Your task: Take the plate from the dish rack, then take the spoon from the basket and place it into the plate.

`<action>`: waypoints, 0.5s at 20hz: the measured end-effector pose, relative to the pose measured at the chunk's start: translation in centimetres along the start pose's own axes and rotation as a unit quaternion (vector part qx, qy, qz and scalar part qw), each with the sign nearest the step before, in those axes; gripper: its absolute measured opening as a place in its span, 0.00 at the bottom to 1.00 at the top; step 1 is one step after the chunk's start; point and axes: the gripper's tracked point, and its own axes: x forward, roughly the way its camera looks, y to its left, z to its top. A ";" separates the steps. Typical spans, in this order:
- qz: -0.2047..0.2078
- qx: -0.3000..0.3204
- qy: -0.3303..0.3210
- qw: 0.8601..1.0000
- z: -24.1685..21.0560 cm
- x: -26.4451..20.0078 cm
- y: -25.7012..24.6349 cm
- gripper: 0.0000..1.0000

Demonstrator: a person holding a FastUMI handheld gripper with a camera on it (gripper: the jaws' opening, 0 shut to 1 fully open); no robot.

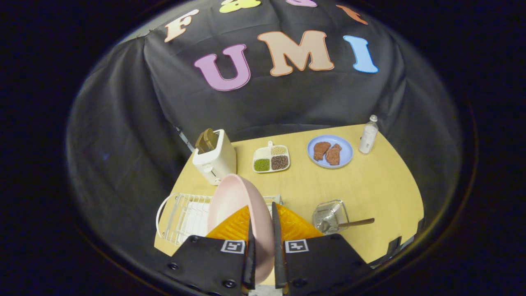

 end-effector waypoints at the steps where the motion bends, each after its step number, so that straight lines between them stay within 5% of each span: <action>1: 0.002 -0.001 -0.004 1.000 0.0 -0.8 -1.1 0.21; 10: 0.063 0.042 -0.027 0.997 -6.5 -6.5 -11.9 0.21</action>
